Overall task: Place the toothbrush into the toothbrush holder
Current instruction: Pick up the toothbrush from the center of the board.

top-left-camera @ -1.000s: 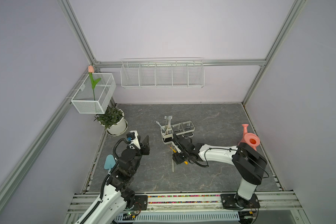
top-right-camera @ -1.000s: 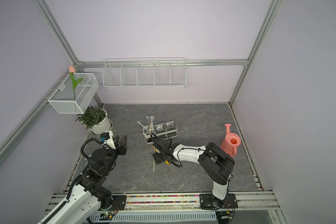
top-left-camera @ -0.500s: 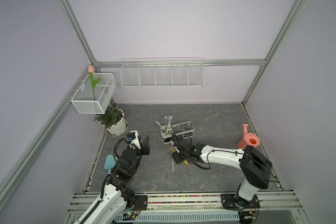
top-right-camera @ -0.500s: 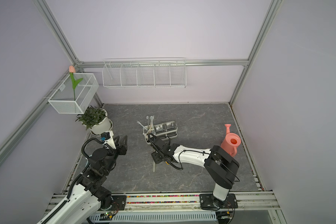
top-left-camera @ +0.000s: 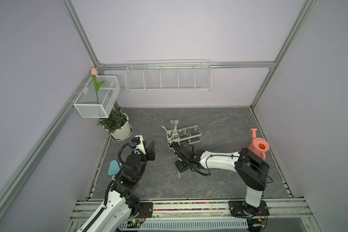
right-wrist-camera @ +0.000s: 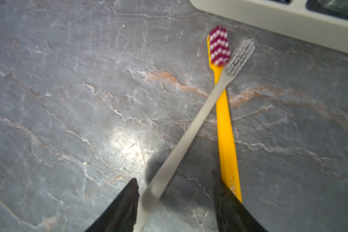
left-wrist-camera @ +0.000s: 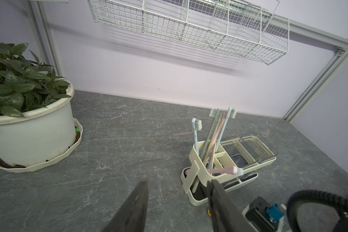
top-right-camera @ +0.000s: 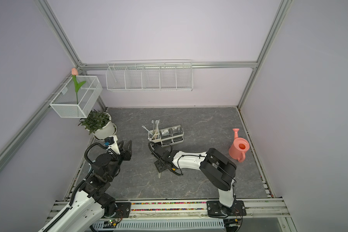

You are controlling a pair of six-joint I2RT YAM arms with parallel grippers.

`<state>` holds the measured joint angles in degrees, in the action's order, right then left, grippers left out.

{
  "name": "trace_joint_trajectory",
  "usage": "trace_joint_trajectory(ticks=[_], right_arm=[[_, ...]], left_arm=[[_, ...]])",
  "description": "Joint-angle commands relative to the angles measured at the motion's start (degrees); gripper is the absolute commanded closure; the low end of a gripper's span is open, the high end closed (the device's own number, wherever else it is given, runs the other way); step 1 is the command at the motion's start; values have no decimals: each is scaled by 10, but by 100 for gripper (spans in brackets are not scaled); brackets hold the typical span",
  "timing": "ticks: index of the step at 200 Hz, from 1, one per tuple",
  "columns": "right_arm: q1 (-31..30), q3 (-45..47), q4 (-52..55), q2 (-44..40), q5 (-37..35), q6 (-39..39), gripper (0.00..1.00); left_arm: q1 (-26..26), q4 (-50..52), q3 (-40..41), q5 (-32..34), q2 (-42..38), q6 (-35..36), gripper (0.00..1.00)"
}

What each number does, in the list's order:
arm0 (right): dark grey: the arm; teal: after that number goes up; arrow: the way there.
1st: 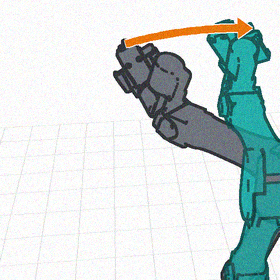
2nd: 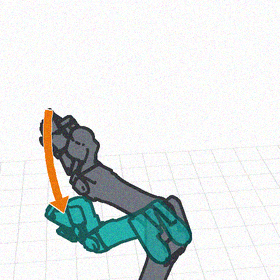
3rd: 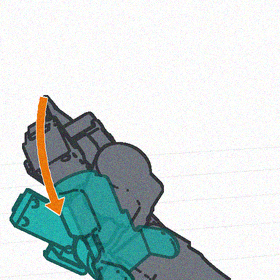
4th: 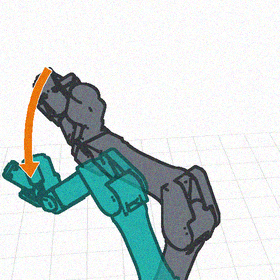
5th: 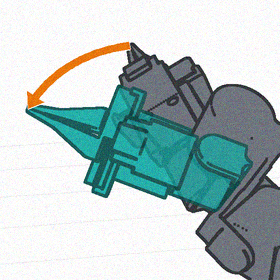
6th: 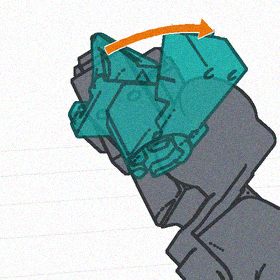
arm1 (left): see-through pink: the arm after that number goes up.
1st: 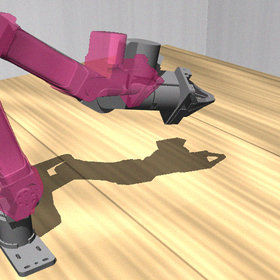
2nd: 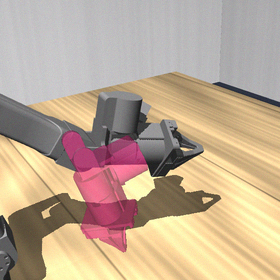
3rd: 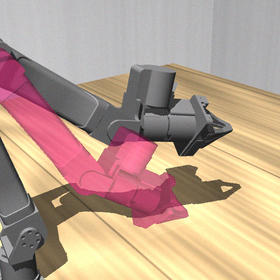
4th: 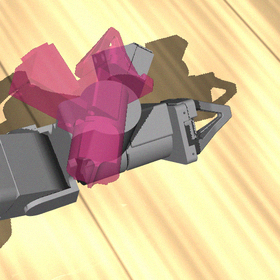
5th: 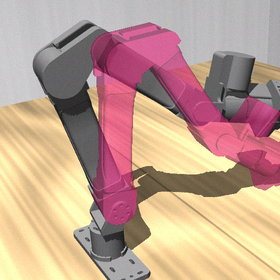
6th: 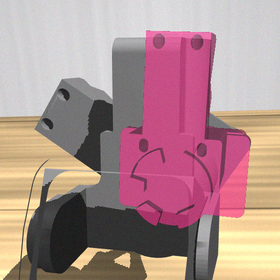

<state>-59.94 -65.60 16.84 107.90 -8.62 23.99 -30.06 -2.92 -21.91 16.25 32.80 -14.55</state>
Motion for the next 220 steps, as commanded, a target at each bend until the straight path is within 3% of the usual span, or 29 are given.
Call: trace_joint_trajectory(ticks=[1,100,131,220], right_arm=[[-15,-23,39,21,-35,10,42],[-20,7,26,33,-25,44,70],[-19,40,-1,17,-16,49,90],[-14,88,-47,-92,-17,44,93]], left_arm=[[-2,-4,-5,-1,-1,-11,48],[-2,-8,-5,-3,8,-17,48],[-2,-8,-7,-8,13,-18,48],[-2,-28,-9,-20,45,-21,47]])
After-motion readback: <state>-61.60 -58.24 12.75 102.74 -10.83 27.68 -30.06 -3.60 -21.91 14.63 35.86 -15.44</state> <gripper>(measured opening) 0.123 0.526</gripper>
